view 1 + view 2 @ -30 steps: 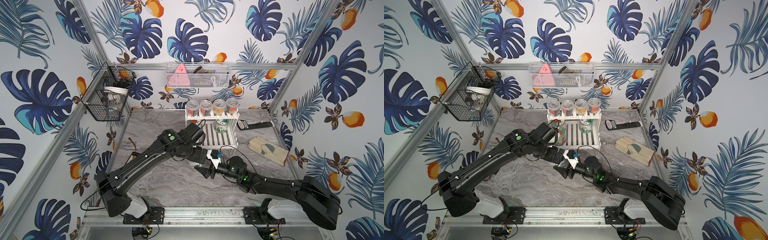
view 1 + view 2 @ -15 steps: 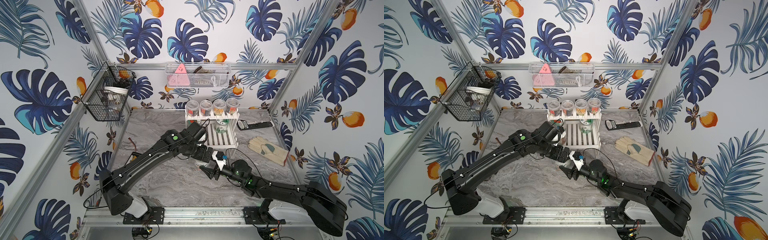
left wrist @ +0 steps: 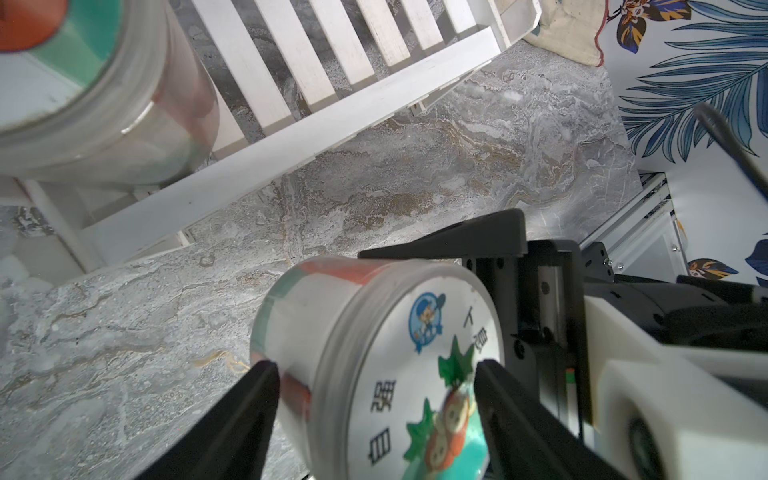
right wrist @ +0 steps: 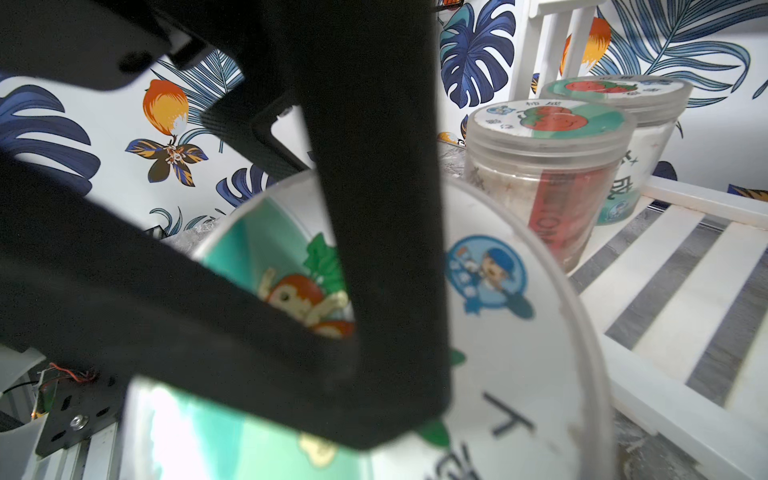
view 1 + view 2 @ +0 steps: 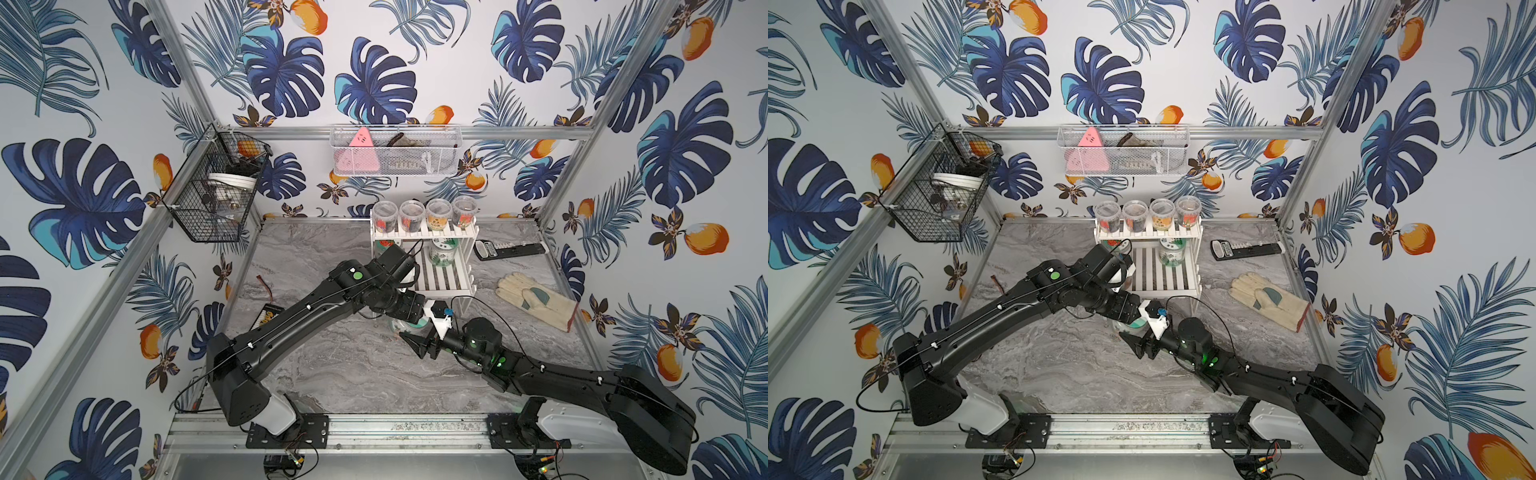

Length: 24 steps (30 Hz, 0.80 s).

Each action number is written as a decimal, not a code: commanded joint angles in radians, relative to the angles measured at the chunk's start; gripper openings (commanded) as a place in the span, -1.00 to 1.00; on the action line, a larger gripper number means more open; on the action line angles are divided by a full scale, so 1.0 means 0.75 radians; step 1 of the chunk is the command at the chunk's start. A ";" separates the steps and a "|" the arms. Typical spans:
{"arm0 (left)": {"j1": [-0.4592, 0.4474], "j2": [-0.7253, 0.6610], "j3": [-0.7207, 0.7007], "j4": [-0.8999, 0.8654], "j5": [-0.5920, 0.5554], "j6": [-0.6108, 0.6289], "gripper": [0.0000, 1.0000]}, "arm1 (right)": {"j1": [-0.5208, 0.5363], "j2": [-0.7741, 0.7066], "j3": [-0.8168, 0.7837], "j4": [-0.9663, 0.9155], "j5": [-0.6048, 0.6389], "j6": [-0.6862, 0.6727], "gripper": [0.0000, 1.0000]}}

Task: Place the seed container on the shelf
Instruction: Pick up the seed jar at the center of the board.

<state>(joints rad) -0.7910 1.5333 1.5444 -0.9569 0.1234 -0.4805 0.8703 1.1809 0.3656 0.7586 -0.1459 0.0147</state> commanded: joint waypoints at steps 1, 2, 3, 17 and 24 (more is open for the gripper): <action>-0.006 0.000 -0.010 0.004 0.136 -0.038 0.61 | 0.001 -0.006 0.033 0.149 0.033 0.014 0.59; -0.006 -0.003 -0.014 0.003 0.134 -0.039 0.61 | 0.001 -0.010 0.032 0.143 0.034 0.017 0.57; -0.005 -0.006 -0.018 0.004 0.126 -0.044 0.64 | 0.001 -0.015 0.030 0.141 0.036 0.021 0.55; 0.001 -0.064 -0.007 0.087 0.004 -0.099 0.97 | -0.020 -0.097 -0.052 0.037 0.128 0.010 0.51; 0.003 -0.225 -0.099 0.212 -0.113 -0.124 0.97 | -0.093 -0.221 -0.018 -0.252 0.262 0.023 0.52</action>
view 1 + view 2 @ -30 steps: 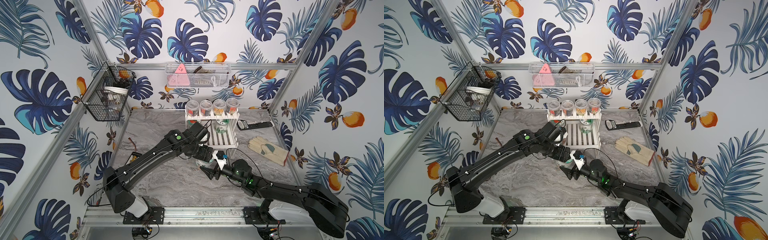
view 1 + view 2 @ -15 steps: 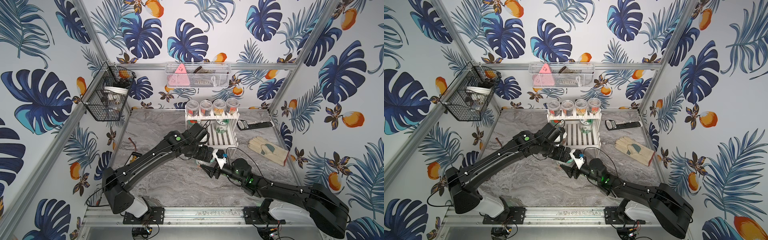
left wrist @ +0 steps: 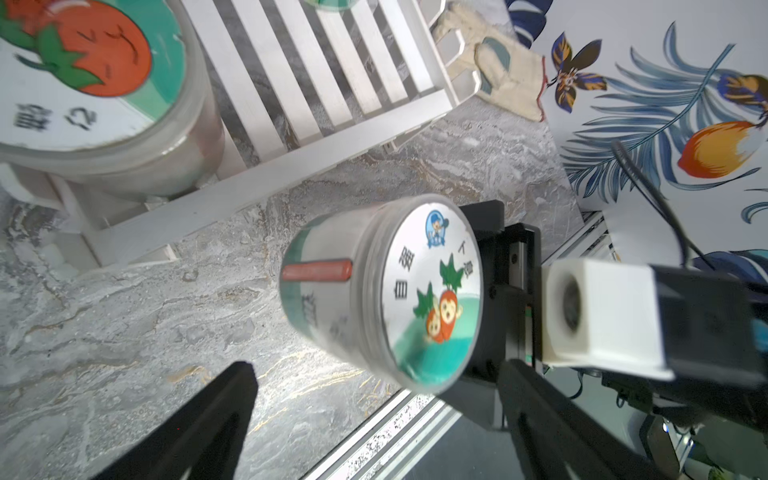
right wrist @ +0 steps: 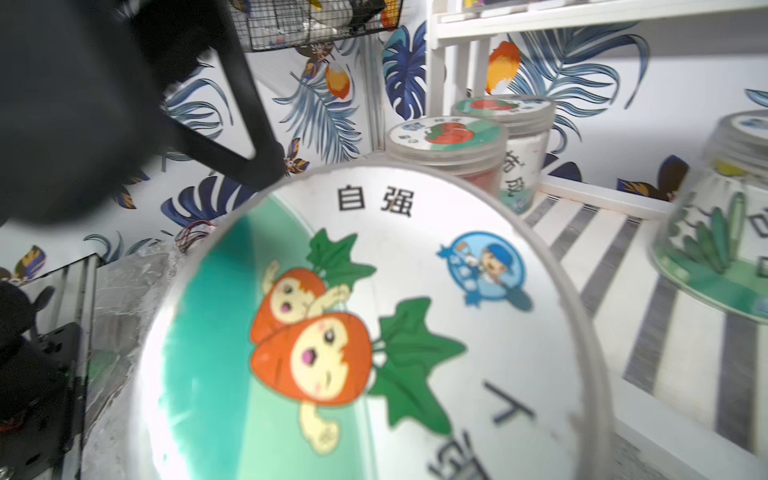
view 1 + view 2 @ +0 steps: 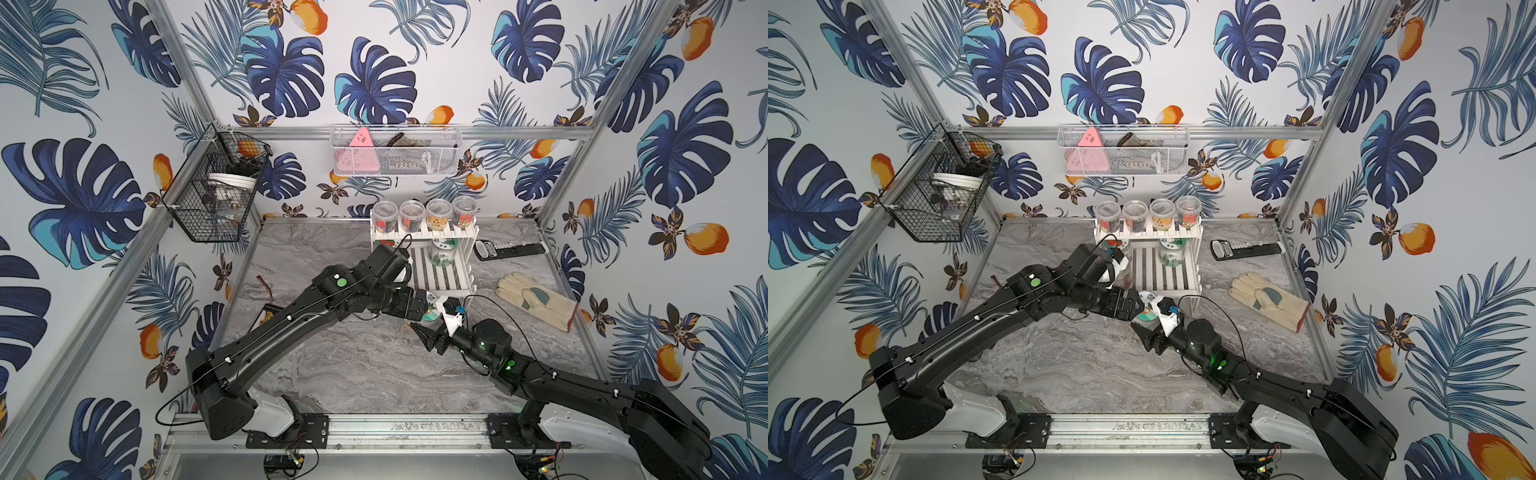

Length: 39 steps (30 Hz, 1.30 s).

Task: Place the seed container on the shelf
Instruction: Pick up the seed jar at the center of the board, then place the seed jar on the shelf.

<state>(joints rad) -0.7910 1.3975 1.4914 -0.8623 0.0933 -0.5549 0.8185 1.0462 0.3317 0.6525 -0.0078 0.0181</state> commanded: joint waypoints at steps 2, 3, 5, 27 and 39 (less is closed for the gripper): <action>0.009 -0.082 -0.061 0.111 -0.097 -0.033 0.97 | -0.065 -0.078 0.049 -0.200 0.077 0.019 0.53; 0.014 -0.098 -0.077 0.120 -0.107 -0.037 0.97 | -0.091 -0.100 0.063 -0.250 0.085 0.026 0.53; 0.020 -0.122 -0.105 0.139 -0.120 -0.041 0.97 | -0.142 -0.128 0.104 -0.359 0.086 0.033 0.53; 0.026 -0.239 -0.394 0.339 -0.106 -0.140 0.97 | -0.347 0.090 0.584 -0.928 0.162 0.103 0.57; 0.025 -0.235 -0.401 0.334 -0.095 -0.132 0.97 | -0.355 0.242 0.703 -1.005 0.172 0.070 0.62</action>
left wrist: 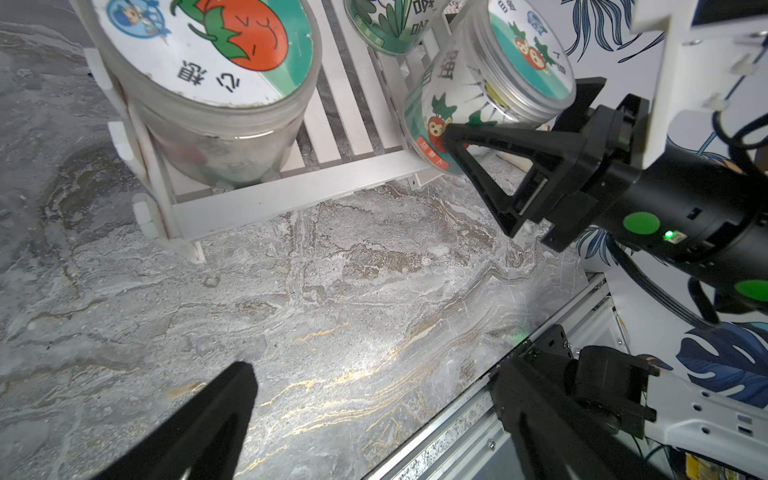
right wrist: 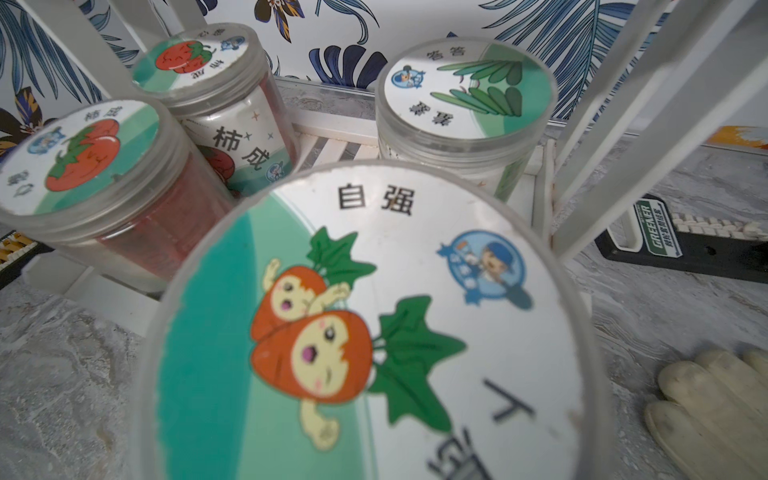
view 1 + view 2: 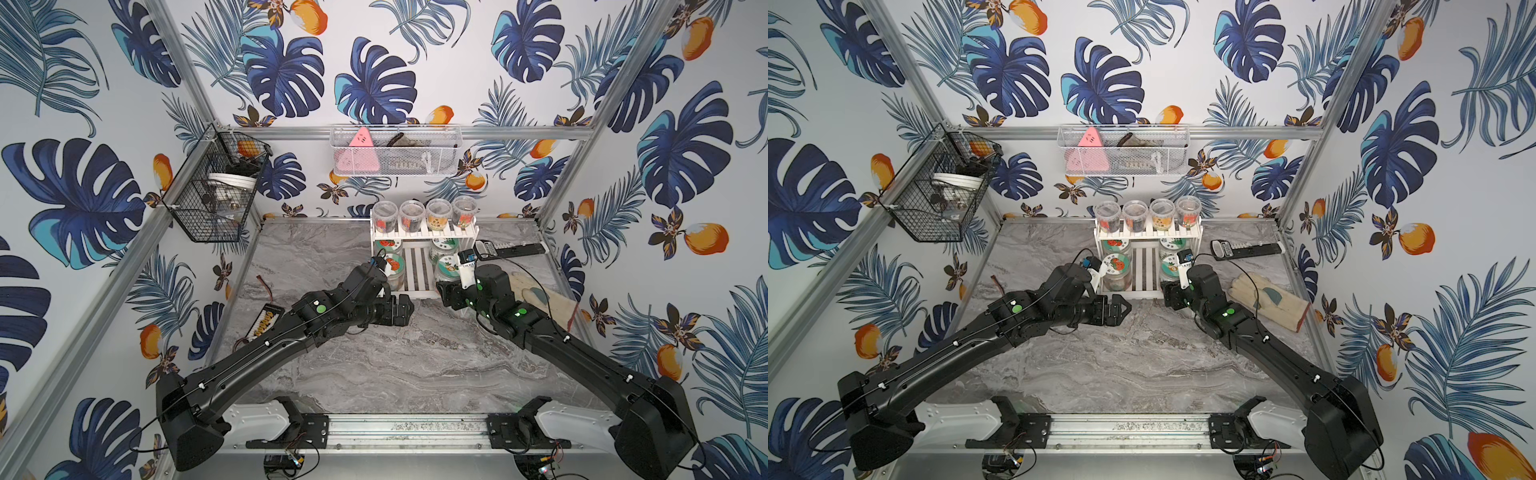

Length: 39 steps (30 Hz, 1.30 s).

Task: Place the seed container on the shelf
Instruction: Place the seed jar on the shelf.

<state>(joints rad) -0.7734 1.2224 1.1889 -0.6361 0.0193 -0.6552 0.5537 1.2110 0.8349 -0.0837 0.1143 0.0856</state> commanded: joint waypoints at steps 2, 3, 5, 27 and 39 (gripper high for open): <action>0.002 0.004 0.008 0.026 0.007 0.004 0.97 | -0.004 0.042 0.046 -0.034 0.007 -0.034 0.63; 0.001 0.009 0.012 0.022 0.009 0.005 0.97 | -0.006 0.051 0.047 -0.032 0.015 -0.033 0.63; 0.002 0.014 0.014 0.020 0.013 0.006 0.97 | -0.008 0.064 0.049 -0.026 0.025 -0.040 0.63; 0.002 0.031 0.037 -0.009 -0.001 0.012 0.98 | -0.014 0.129 0.088 -0.011 0.095 -0.052 0.82; 0.002 0.049 0.038 -0.006 0.007 0.019 0.97 | -0.016 -0.016 0.023 -0.117 0.069 0.016 0.67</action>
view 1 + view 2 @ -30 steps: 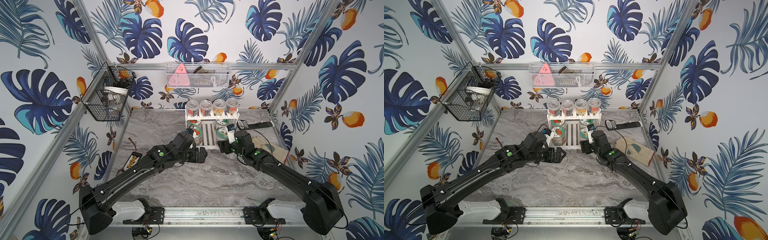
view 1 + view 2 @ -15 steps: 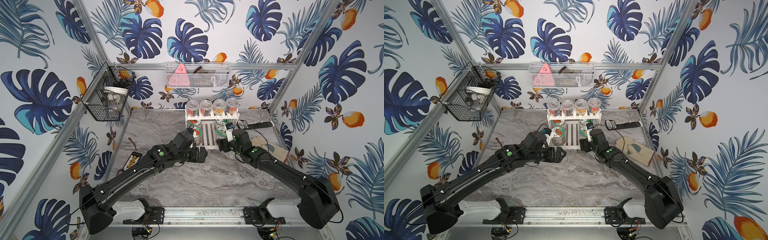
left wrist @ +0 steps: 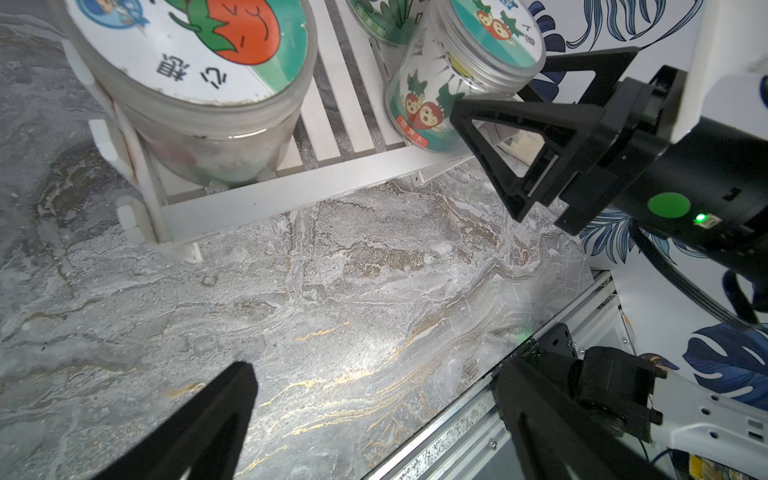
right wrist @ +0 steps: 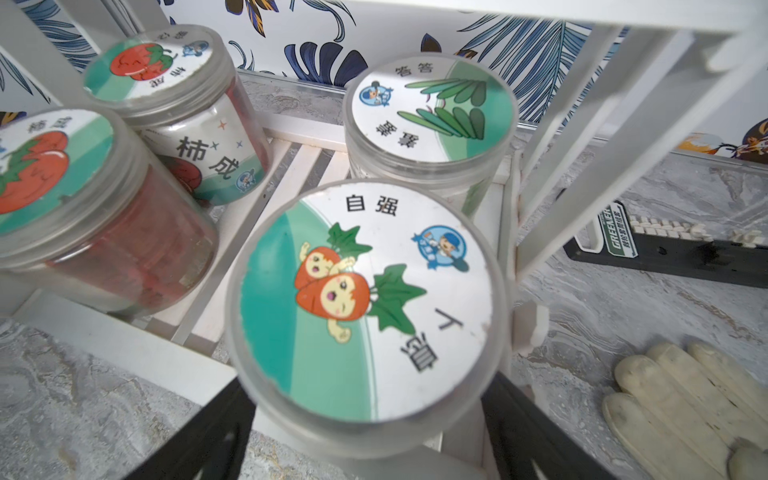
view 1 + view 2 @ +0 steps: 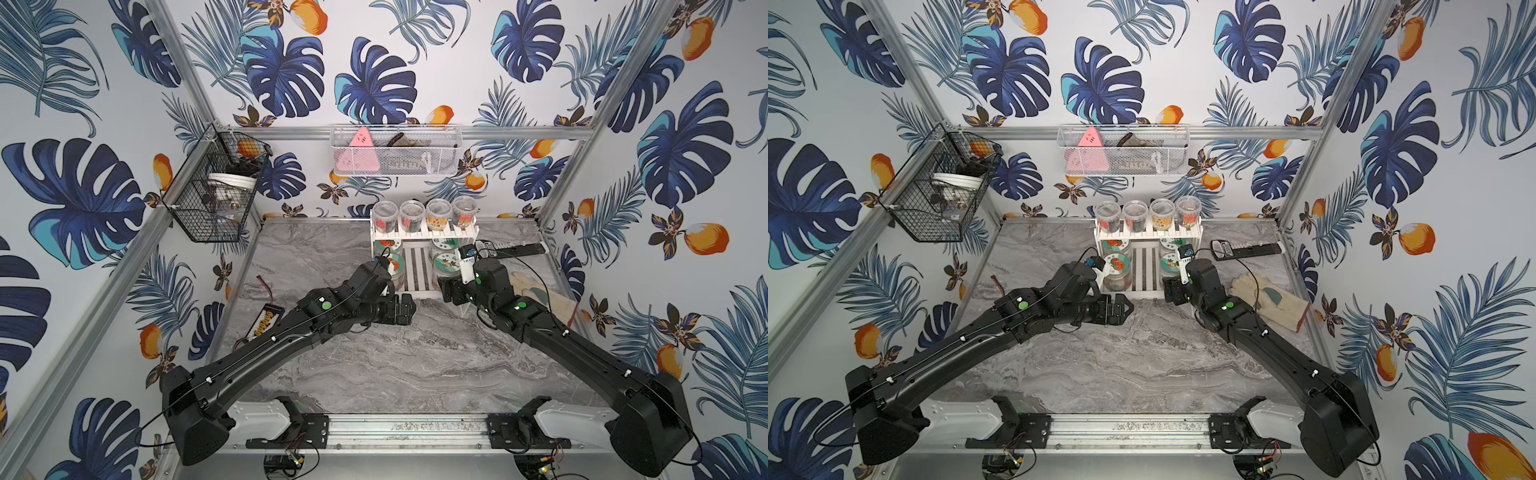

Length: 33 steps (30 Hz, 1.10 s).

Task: Place the seed container on the shelf
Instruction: Place the seed jar on the shelf, then reset both arms

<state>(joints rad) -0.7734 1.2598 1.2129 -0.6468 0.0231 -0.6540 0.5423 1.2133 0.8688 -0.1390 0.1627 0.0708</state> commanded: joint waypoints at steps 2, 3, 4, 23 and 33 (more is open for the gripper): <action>0.002 -0.005 0.001 0.014 0.002 0.015 0.97 | -0.001 -0.033 -0.048 -0.006 0.002 0.035 0.58; 0.002 -0.003 0.001 0.014 0.005 0.015 0.97 | -0.003 -0.035 -0.056 0.014 0.003 0.036 0.52; 0.002 0.000 0.004 0.010 0.006 0.017 0.97 | -0.003 -0.033 -0.060 0.033 0.004 0.035 0.49; 0.002 -0.021 -0.010 -0.008 -0.014 0.013 0.97 | -0.007 0.030 -0.044 0.132 0.054 -0.057 0.38; 0.002 -0.036 -0.021 -0.027 -0.081 0.018 0.97 | -0.007 -0.129 -0.094 0.084 0.142 -0.014 0.47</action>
<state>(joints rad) -0.7734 1.2419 1.2015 -0.6567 -0.0017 -0.6537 0.5358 1.1454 0.8047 -0.0811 0.2325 0.0372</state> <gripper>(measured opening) 0.987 0.734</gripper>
